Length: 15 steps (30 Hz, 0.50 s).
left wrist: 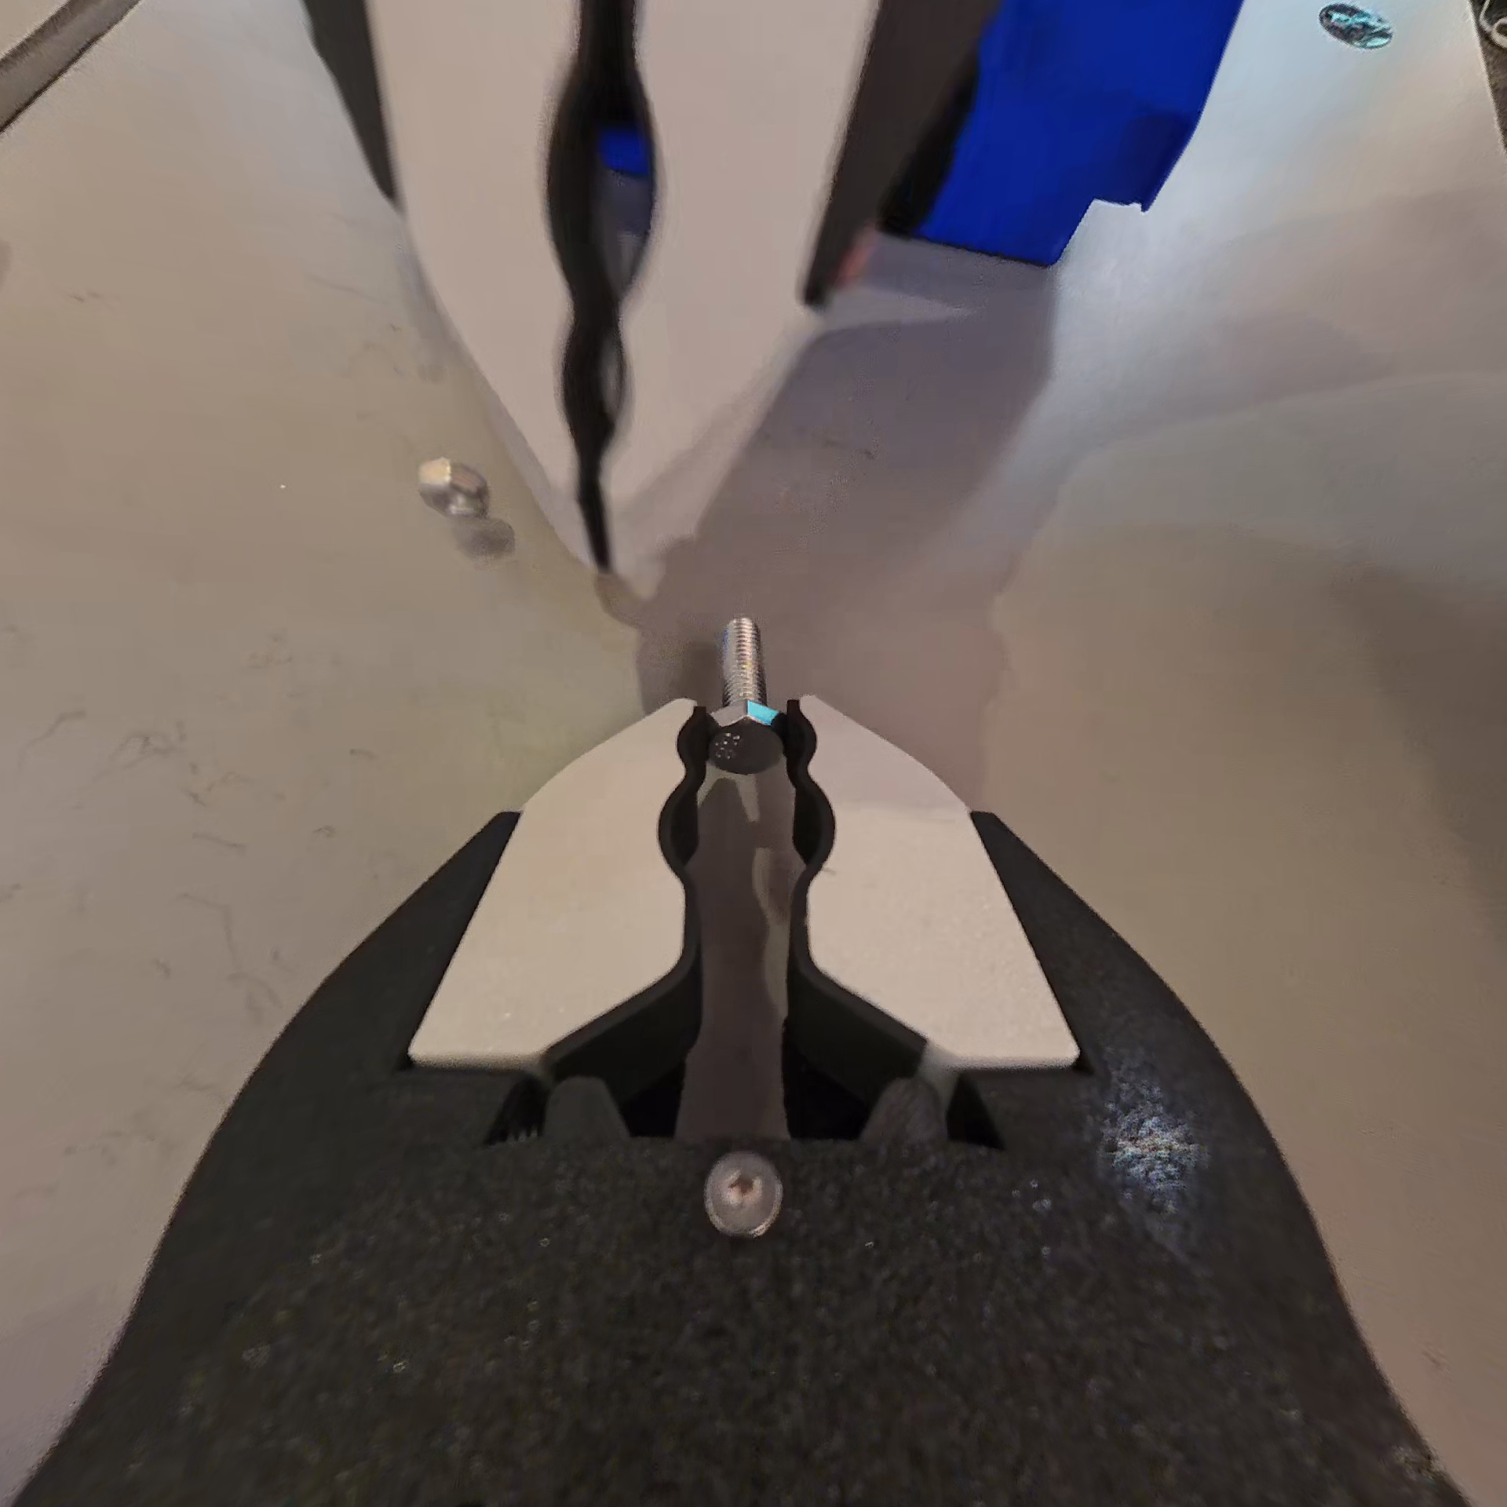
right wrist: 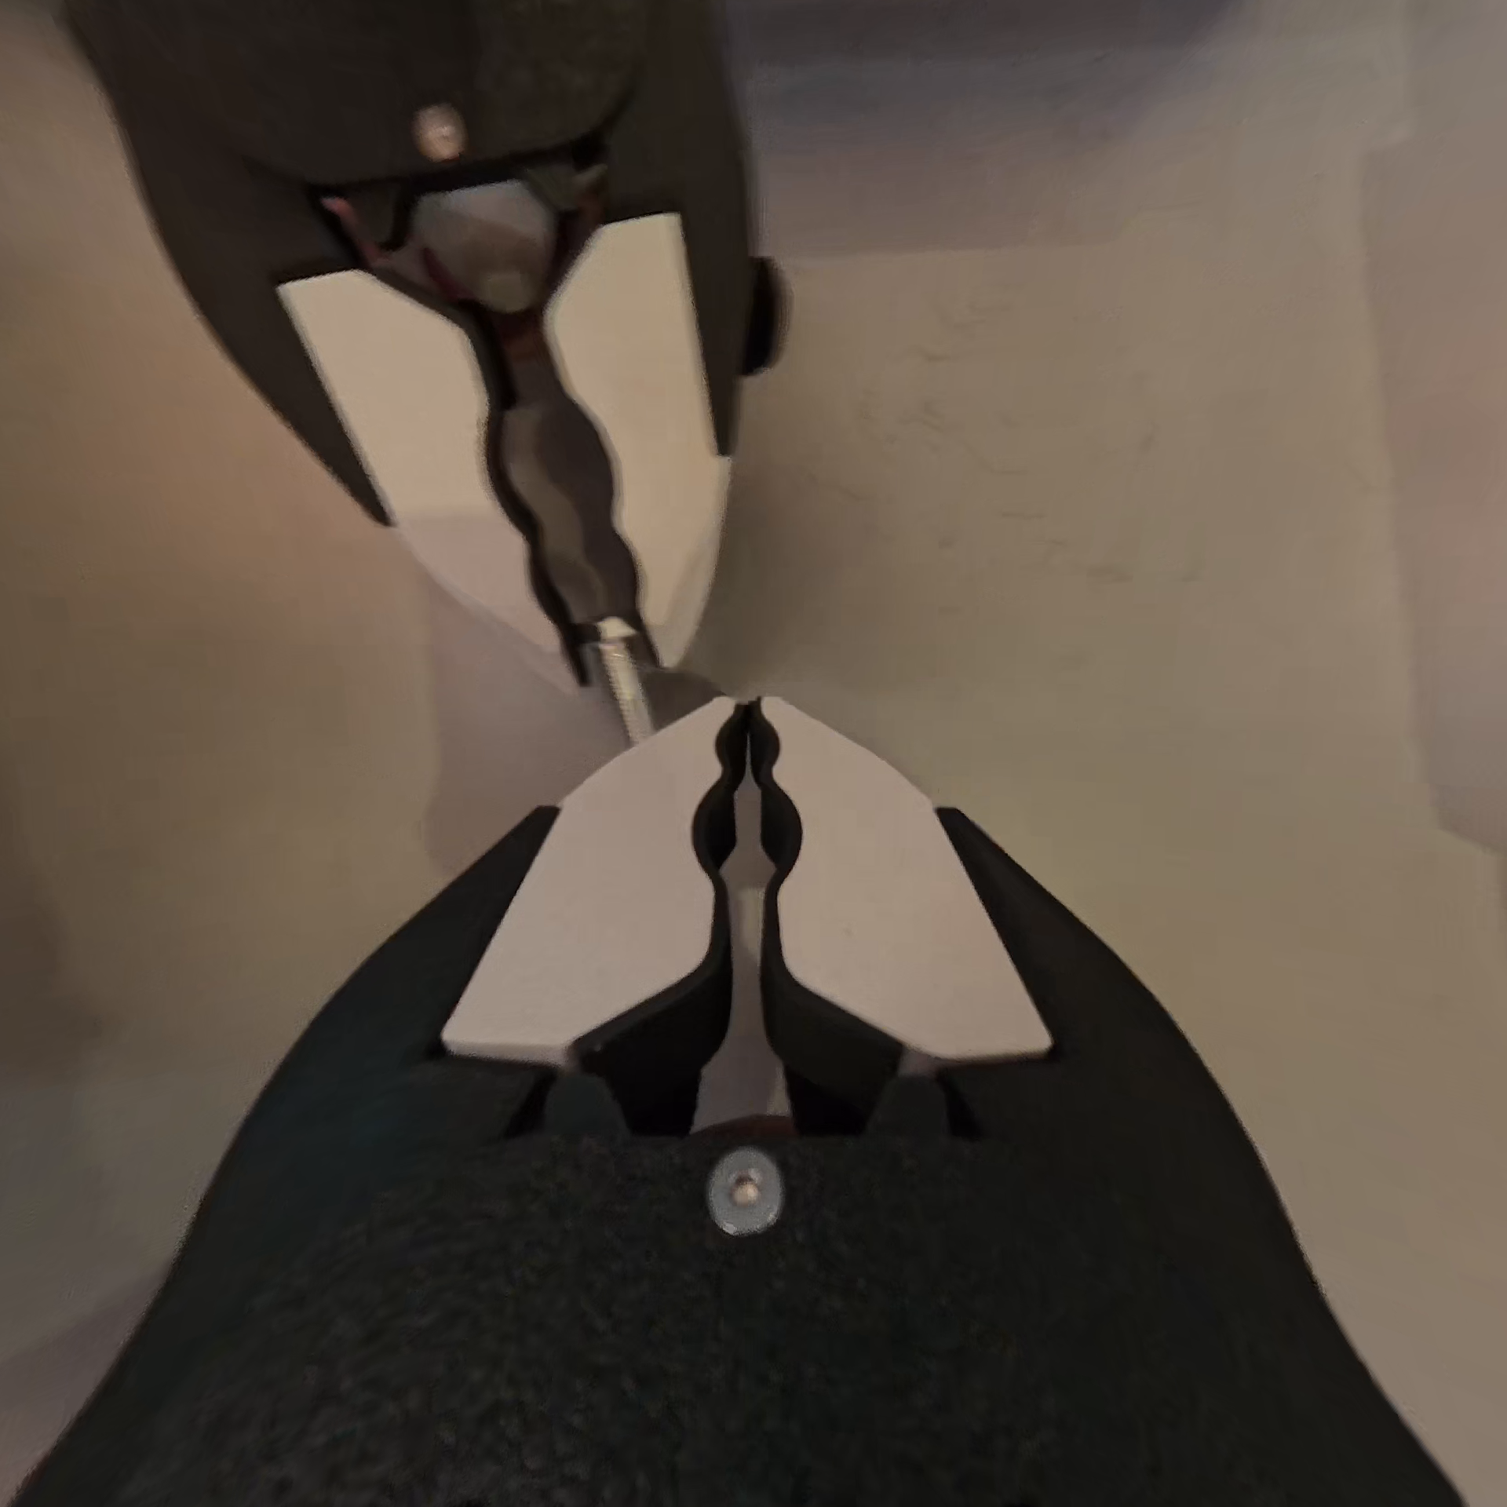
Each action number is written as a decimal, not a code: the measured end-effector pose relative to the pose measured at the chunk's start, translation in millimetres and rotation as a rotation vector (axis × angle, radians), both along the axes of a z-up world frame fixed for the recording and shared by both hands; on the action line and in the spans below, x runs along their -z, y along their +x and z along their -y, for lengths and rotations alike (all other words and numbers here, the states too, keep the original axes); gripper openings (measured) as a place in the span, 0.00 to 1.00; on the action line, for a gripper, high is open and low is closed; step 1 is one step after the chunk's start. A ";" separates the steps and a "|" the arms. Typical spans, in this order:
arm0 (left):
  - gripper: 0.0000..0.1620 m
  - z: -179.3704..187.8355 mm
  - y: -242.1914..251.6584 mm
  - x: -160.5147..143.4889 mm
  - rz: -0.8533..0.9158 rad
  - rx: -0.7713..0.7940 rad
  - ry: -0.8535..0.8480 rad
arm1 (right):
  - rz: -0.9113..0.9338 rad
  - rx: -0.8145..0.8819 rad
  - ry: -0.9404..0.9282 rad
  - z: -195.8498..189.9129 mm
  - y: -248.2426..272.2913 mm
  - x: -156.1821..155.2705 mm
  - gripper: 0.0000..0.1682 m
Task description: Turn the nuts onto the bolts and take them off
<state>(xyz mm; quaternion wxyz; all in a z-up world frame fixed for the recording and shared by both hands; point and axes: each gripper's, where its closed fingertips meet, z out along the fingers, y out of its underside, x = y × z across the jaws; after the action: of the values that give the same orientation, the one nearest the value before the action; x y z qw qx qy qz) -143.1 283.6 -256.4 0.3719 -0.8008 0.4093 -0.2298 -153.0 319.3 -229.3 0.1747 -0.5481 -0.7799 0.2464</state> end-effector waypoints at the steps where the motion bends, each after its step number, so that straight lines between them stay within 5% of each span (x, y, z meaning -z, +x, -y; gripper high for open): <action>1: 0.11 1.4 -1.5 -0.4 0.001 -0.011 0.002 | -0.002 0.056 0.035 -13.5 -0.3 -6.6 0.00; 6: 0.11 6.0 -17.7 -14.5 0.086 -0.145 0.077 | 0.033 0.309 0.234 -83.2 17.7 -42.2 0.08; 9: 0.11 -1.1 -25.3 -30.9 0.186 -0.196 0.162 | 0.058 0.396 0.172 -99.7 24.1 -50.1 0.19; 15: 0.11 -0.5 -32.1 -78.8 0.513 -0.191 0.293 | 0.278 0.198 0.336 -119.8 40.6 -14.0 0.22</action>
<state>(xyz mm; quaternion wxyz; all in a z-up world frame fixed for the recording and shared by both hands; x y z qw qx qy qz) -175.1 284.0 -177.6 0.5945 -0.6894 0.2536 -0.3271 -112.3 439.1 -215.3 0.1776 -0.6138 -0.7690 0.0171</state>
